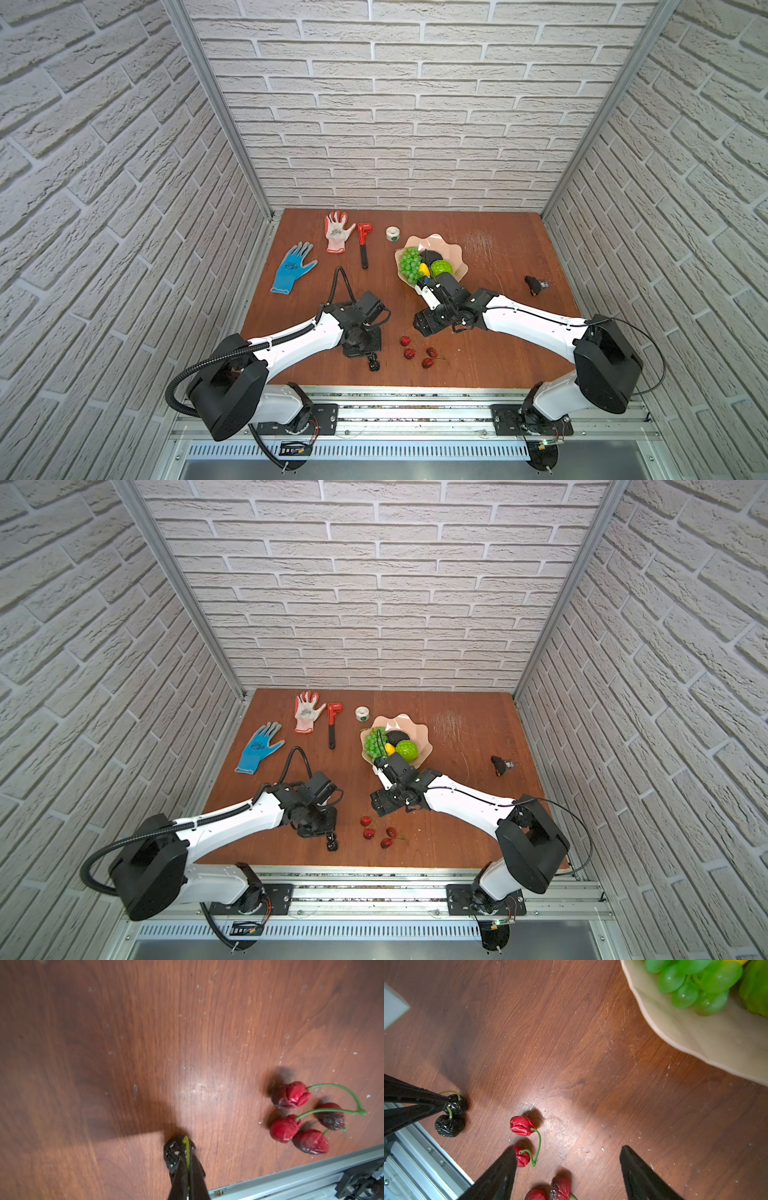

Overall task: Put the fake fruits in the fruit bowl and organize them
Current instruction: 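Close the left gripper on the black cherry stem and lift, then carry the black cherries over the bowl and release them beside the green fruit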

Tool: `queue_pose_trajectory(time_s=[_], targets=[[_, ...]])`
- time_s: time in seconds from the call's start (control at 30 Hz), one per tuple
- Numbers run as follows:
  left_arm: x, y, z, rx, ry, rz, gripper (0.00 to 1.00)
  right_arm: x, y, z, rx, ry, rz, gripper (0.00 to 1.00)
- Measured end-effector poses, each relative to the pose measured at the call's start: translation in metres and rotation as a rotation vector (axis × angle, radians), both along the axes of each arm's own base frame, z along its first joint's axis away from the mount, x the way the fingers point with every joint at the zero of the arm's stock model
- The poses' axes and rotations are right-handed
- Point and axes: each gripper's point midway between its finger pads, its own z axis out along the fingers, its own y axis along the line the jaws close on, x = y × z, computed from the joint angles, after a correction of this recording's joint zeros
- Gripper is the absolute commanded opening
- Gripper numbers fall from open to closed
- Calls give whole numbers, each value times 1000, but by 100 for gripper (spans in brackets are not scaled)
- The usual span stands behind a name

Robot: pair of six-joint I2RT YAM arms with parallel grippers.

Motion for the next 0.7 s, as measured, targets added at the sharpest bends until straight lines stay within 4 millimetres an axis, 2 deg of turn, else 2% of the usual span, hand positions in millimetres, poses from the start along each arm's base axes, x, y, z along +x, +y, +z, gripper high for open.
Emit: queue_pose_trajectory(time_s=[0.23, 0.33, 0.47, 0.6, 0.7], targets=[[17, -11, 35, -73, -81, -34, 0, 2, 0, 1, -1, -9, -5, 80], [34, -12, 53, -111, -123, -29, 0, 6, 3, 5, 12, -23, -8, 80], [62, -15, 84, -175, -192, -42, 0, 19, 9, 23, 38, -77, -22, 80], [97, -32, 119, -223, -278, -107, 0, 29, -2, 42, 71, -114, -77, 80], [120, -49, 137, -252, -334, -153, 0, 45, -26, 59, 112, -134, -161, 81]])
